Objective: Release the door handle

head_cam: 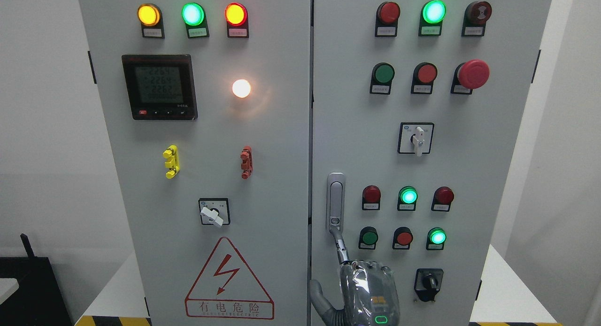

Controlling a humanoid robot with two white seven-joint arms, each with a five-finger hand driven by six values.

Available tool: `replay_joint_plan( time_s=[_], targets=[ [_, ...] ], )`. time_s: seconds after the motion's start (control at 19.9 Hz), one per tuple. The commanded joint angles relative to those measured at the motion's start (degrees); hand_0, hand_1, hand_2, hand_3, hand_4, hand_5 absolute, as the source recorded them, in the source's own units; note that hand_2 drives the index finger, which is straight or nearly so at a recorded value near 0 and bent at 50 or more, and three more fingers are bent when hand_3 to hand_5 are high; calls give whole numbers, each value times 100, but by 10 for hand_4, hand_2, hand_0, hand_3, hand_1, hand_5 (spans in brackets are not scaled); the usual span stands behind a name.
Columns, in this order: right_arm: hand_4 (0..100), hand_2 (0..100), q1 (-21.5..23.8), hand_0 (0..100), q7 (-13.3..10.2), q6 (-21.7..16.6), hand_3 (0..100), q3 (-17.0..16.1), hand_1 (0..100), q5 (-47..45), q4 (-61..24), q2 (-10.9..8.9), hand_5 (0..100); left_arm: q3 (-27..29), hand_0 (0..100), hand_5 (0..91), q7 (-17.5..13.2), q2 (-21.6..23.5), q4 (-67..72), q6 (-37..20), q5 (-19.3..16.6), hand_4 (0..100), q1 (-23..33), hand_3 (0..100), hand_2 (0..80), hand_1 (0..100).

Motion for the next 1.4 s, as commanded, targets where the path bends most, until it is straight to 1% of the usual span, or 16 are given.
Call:
replay_joint_plan(
  time_s=[0.0,0.05,0.15,0.55,0.65,0.8,0.9,1.05,1.1,1.2,1.25,1.3,1.35],
  targets=[
    [1000,39,12,369,29,3,1000,-5,393,-1,1,1,992,0,120,0,2,0,132,-2,-167,0,-88,0,0,389],
    [1000,40,12,369,90,3,1000,-5,393,-1,1,1,992,0,120,0,2,0,132,-2,-167,0,-88,0,0,389],
    [1000,44,12,369,126,3,1000,-5,392,-1,1,1,992,0,120,0,2,0,141,-2,-167,0,-88,0,0,389],
    [1000,49,12,368,109,-6,1000,-6,392,-1,-25,1,993,0,120,0,2,0,132,-2,-158,0,-88,0,0,389],
    [1000,49,12,368,21,-15,1000,-14,391,-9,-25,1,992,0,120,0,2,0,141,-2,-167,0,-88,0,0,389],
    [1000,49,29,368,-251,-41,1000,-5,391,-27,-25,1,991,0,120,0,2,0,141,-2,-167,0,-88,0,0,389],
    [1000,59,12,368,-313,-59,1000,-5,391,-36,-25,1,989,0,120,0,2,0,132,-2,-158,0,-88,0,0,389],
    [1000,79,12,369,-340,-59,1000,-5,390,-44,-34,1,987,0,120,0,2,0,141,-2,-158,0,-88,0,0,389],
    [1000,94,29,370,-383,-59,1000,-5,390,-44,-34,1,988,0,120,0,2,0,141,-2,-158,0,-88,0,0,389],
    [1000,119,12,373,-559,-76,1000,-14,390,-62,-34,1,988,0,120,0,2,0,132,-2,-158,0,-88,0,0,389],
    [1000,214,12,379,-612,-76,1000,-23,391,-62,-43,1,986,0,120,0,2,0,141,-2,-167,0,-88,0,0,389],
    [1000,343,29,393,-656,-76,1000,-40,392,-79,-43,1,980,0,120,0,2,0,132,-2,-167,0,-88,0,0,389],
    [1000,388,12,398,-682,-76,1000,-49,393,-88,-43,1,979,0,120,0,2,0,132,-2,-167,0,-88,0,0,389]
  ],
)
